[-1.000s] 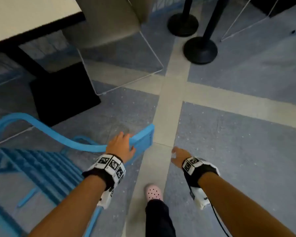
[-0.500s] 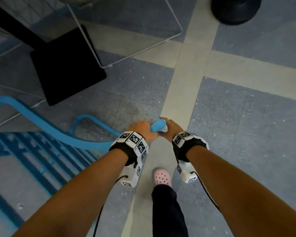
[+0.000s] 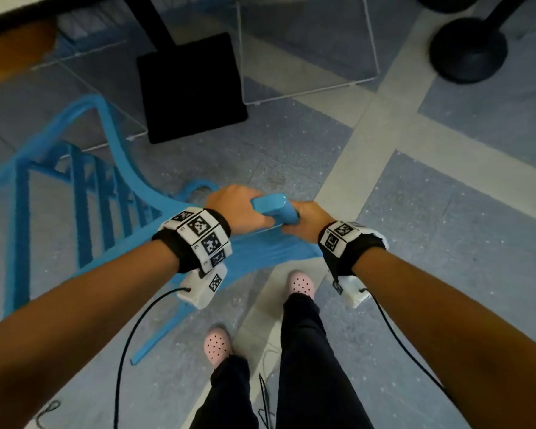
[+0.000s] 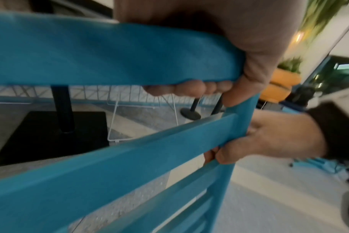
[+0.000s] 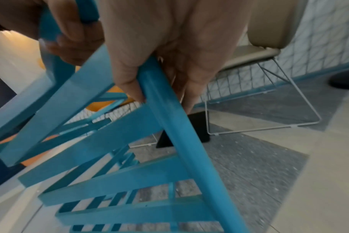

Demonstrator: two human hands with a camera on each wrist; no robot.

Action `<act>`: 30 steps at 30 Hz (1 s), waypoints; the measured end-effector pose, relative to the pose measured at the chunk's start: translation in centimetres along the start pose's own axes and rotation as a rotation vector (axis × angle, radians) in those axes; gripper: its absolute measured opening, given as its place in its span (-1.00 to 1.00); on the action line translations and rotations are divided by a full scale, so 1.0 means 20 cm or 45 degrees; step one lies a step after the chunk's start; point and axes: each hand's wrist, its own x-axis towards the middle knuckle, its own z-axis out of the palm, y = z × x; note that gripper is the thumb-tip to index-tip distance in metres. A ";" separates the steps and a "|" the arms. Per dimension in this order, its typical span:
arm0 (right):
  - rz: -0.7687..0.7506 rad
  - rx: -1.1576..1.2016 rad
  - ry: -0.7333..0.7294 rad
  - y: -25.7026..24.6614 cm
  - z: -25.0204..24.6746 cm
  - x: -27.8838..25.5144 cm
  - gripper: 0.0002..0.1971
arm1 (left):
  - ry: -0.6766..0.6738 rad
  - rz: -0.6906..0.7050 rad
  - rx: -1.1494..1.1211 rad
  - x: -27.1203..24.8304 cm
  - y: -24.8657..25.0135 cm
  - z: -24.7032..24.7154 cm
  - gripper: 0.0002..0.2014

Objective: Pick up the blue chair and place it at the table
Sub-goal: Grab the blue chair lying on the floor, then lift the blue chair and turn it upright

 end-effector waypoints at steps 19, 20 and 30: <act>0.031 -0.456 0.157 -0.94 0.85 -0.49 -0.77 | 0.683 0.344 -0.358 -1.39 -1.07 -0.38 -0.31; 0.005 -0.509 0.139 -1.00 0.88 -0.51 -0.82 | 0.705 0.340 -0.392 -1.45 -1.14 -0.39 -0.30; -0.392 -1.060 -0.053 -1.51 1.19 -0.70 -0.73 | 1.023 0.060 -0.507 -2.10 -1.62 -0.18 -0.74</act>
